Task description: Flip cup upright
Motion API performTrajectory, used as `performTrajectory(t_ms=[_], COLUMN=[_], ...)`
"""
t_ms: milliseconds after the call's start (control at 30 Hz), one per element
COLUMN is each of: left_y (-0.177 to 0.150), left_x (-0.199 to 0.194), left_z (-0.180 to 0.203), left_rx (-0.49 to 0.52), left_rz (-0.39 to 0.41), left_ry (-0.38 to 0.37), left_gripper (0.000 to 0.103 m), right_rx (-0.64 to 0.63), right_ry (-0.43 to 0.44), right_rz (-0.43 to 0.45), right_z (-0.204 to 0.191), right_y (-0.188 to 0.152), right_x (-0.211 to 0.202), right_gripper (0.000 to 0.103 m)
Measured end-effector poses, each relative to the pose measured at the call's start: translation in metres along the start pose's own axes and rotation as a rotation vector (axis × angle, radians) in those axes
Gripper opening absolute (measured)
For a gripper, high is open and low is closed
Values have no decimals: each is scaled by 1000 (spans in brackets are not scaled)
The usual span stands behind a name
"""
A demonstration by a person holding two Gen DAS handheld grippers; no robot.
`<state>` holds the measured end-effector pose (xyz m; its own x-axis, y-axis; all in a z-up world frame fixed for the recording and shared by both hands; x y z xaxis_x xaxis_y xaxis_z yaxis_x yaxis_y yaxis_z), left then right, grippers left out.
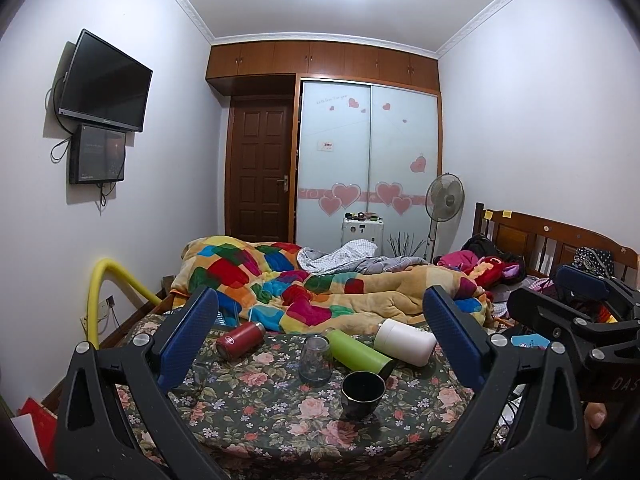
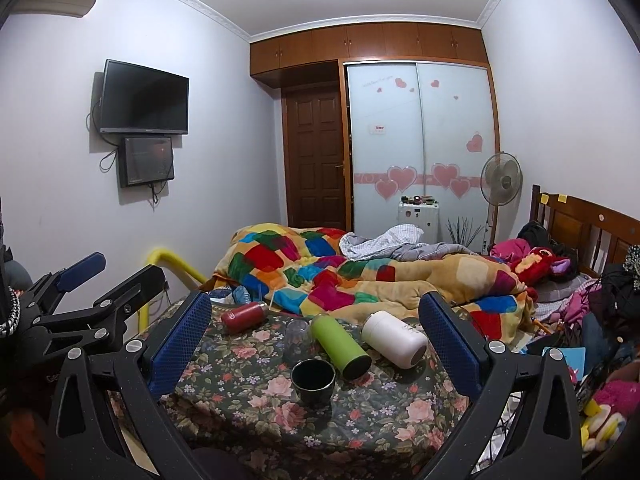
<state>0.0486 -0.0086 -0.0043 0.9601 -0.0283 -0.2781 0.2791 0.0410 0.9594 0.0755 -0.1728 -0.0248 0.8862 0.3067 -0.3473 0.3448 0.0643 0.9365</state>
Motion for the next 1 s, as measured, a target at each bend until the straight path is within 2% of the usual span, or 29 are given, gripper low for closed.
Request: performTrajectory(t_ms=[1000], left_y=[-2], left_x=[3], left_z=[10], left_rx=[-6], left_rz=[-6], left_ry=[-23], left_gripper=[103], right_rx=[2], right_ry=[0], right_rz=[-3], right_z=[-1], right_y=[-2], right_x=[0], right_gripper=[103])
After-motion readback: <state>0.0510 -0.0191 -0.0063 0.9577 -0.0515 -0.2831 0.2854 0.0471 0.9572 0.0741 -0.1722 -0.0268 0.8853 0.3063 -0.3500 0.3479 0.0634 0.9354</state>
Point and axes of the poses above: each gripper's, at about its wrist camera, not at the fingertips, and x roughly the way its jaws point, z to its right, y to its top, the point moved 8 cm from there along x, roughly the way its jaws point, and after that the axes turned 7 degrees about -z, right-handed, at the moved point
